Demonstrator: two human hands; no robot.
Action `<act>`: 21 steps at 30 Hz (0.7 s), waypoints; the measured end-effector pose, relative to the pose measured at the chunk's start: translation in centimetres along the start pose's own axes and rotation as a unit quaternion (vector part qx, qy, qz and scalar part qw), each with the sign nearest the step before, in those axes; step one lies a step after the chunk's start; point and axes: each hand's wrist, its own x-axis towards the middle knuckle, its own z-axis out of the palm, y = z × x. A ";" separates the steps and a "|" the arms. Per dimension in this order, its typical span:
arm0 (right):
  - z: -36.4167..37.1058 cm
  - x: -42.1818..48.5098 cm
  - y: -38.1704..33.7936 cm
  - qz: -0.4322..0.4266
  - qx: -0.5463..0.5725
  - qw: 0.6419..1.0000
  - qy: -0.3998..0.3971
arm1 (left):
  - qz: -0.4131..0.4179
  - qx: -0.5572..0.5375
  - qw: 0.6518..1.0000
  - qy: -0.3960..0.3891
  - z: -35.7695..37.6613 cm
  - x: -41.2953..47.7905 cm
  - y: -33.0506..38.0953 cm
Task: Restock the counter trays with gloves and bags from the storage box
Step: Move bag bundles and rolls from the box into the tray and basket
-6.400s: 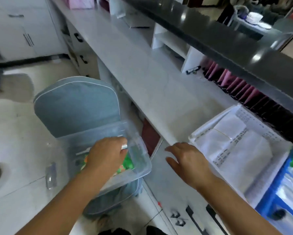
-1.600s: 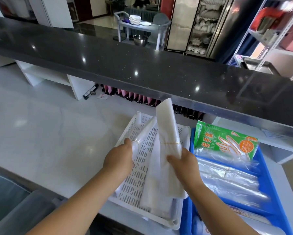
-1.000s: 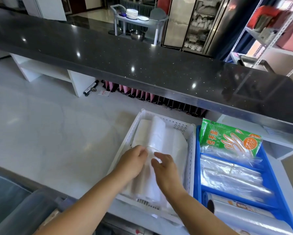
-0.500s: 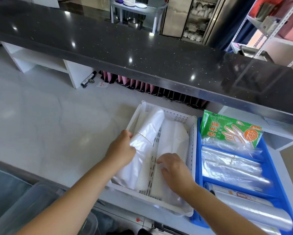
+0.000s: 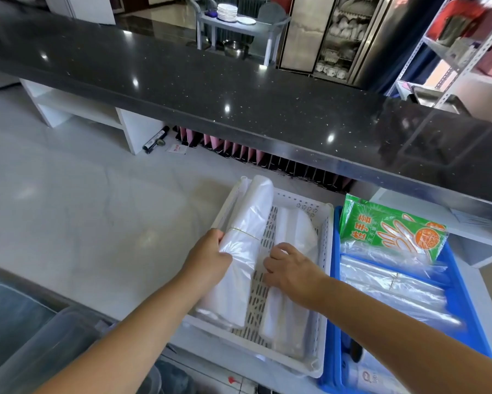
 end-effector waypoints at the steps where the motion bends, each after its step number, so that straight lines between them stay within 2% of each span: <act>1: 0.0 -0.3 0.1 0.010 -0.002 1.000 0.014 | -0.003 -0.006 1.000 -0.005 0.6 -0.1 0.2; 7: 0.5 -2.8 0.1 0.105 -0.008 0.989 0.108 | 0.011 0.050 0.997 -0.062 4.5 -1.0 0.6; 12: 0.6 -2.3 -0.4 0.096 -0.011 0.990 0.107 | 0.027 0.075 0.994 -0.073 5.7 -1.3 0.4; 15: 0.9 -1.6 -0.9 0.108 -0.001 0.991 0.085 | 0.046 0.103 0.992 -0.048 6.0 -1.9 0.3; 19: 1.2 -1.6 -1.3 0.161 0.029 0.984 0.067 | 0.060 0.082 0.994 0.030 6.0 -2.3 0.1; 21: 1.2 -1.6 -1.3 0.188 0.060 0.978 0.071 | 0.055 0.083 0.994 0.042 5.8 -2.2 0.2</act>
